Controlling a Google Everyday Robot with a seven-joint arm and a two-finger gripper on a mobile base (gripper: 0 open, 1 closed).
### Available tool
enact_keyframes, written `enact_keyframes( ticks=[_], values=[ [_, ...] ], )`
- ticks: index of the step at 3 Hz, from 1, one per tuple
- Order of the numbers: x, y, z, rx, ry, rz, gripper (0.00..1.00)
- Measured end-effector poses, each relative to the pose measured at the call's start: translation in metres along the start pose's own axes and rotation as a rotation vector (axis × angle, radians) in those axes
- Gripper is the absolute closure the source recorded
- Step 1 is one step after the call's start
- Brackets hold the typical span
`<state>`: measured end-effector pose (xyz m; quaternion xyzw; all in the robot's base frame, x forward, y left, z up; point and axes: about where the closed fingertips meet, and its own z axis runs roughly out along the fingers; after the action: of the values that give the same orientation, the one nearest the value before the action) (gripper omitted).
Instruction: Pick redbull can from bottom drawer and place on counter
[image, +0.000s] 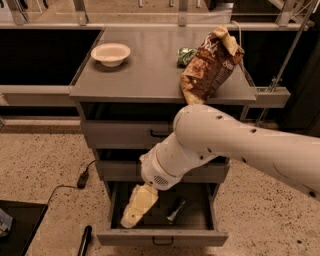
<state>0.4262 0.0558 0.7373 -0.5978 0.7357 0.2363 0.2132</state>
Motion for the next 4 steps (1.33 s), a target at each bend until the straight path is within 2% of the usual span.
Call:
enact_keyframes(
  ticks=[1,2,3,4],
  values=[
    [0.057,0.002,-0.020,0.049,0.277,0.033,0.00],
    [0.077,-0.005,-0.026,0.054,0.386,0.061,0.00],
    [0.077,-0.005,-0.026,0.054,0.386,0.061,0.00],
    [0.093,-0.005,-0.025,0.050,0.349,0.032,0.00]
  ],
)
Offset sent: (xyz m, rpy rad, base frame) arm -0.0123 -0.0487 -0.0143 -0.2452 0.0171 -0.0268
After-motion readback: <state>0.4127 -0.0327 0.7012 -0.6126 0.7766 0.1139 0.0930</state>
